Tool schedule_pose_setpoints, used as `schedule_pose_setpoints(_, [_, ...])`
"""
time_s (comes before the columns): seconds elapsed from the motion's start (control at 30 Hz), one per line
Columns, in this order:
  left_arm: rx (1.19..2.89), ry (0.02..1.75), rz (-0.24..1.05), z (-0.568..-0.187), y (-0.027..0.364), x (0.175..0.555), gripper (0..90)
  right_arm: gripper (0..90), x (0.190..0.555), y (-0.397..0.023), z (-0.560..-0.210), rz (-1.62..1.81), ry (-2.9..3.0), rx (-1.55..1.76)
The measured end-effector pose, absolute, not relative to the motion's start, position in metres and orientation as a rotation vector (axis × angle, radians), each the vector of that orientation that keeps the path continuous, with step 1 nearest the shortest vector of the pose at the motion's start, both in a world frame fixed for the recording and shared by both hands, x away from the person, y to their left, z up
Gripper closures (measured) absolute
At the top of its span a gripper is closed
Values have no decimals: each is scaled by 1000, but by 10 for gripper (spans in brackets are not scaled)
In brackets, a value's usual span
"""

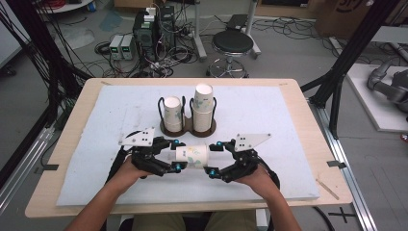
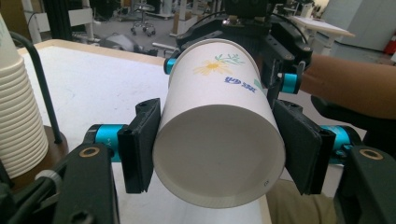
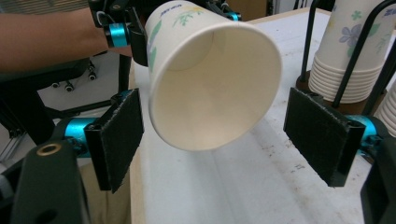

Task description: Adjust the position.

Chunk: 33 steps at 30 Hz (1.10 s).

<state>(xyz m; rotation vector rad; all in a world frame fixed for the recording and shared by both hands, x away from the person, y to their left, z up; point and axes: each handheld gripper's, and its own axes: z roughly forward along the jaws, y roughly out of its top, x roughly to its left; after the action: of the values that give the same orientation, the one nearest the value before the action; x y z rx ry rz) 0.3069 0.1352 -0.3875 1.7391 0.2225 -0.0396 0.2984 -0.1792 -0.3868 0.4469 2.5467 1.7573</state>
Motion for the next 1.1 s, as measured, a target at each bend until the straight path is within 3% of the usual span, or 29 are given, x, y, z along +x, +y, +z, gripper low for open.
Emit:
schedule_pose_setpoints(0.47, [1726, 170, -82, -386, 135, 304, 356, 197, 299, -168, -389, 1812, 2591, 379])
schedule_pose_setpoints(0.9, [1742, 191, -88, -390, 134, 301, 353, 277, 298, -169, -387, 1820, 2600, 347])
schedule_pose_setpoints(0.97, [1757, 214, -85, -390, 133, 298, 328, 278, 299, -169, -386, 1803, 2604, 344])
schedule_pose_setpoints(1.03, [1776, 263, -96, -391, 130, 296, 174, 279, 298, -168, -385, 1802, 2636, 331])
schedule_pose_setpoints(1.1, [1836, 279, -60, -391, 129, 293, 145, 280, 298, -166, -383, 1751, 2653, 326])
